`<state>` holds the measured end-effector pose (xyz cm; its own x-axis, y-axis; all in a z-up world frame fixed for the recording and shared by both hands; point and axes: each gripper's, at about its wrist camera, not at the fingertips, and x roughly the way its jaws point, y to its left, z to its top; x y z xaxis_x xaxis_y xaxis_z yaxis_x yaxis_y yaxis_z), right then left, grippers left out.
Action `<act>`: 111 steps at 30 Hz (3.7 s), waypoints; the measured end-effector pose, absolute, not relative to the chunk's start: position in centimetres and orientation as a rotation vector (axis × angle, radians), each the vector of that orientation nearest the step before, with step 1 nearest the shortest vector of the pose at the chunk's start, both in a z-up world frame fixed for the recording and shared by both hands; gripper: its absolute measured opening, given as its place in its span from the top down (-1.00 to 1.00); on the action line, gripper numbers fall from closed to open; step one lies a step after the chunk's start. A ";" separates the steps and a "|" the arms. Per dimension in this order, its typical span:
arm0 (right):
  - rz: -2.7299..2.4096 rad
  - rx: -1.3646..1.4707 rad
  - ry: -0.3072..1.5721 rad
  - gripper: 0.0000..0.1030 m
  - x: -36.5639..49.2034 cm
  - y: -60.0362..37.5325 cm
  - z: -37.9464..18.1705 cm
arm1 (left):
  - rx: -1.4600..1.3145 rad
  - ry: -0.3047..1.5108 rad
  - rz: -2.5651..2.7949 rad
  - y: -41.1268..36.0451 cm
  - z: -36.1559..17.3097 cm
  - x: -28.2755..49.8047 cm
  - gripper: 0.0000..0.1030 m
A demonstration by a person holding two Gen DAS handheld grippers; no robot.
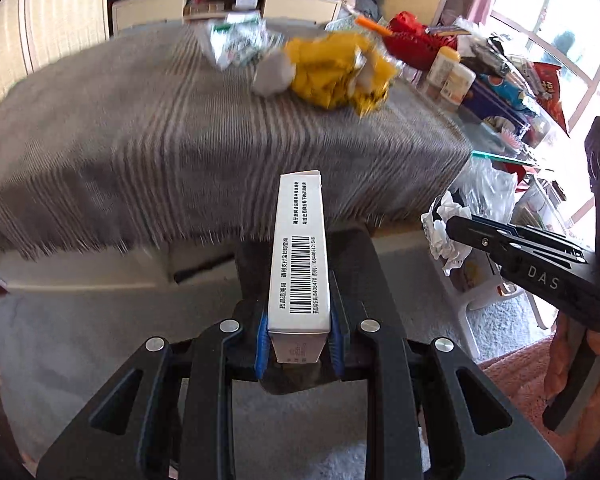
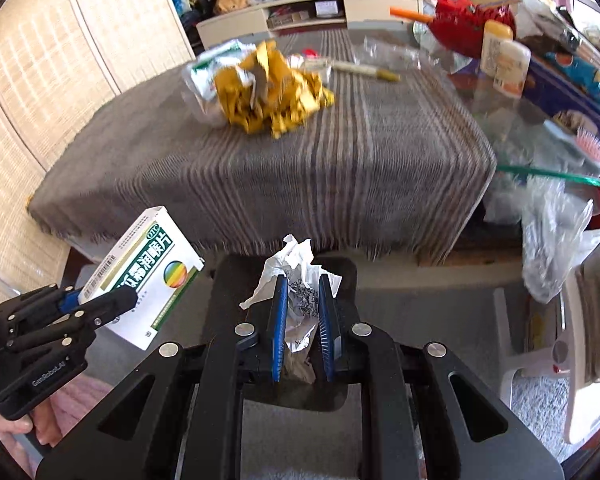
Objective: Collect trash
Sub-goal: 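Lower both held items into the bin and open both tools, then grasp the clear plastic bag with the right tool while the left tool grasps the silver wrapper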
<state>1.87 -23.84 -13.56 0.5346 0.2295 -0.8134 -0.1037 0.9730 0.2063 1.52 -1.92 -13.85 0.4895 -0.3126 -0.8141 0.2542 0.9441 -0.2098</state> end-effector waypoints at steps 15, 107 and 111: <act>0.215 0.189 1.166 0.67 4.0 -22.4 -20.2 | -0.002 1.157 -0.363 -5.1 -21.2 2.6 0.57; -0.001 0.298 1.049 -0.46 33.4 -31.1 -11.9 | 0.070 0.998 -0.260 -1.4 -9.4 33.2 -0.62; 0.011 0.307 1.035 0.01 33.0 -32.0 -11.9 | 0.030 1.009 -0.283 -0.7 -9.9 32.7 -0.20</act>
<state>33.00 -32.02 -11.94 0.5144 0.1527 -0.8439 0.1355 0.9572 0.2558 32.67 -0.71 -9.91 0.4996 -0.2203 -0.8378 0.2483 0.9630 -0.1051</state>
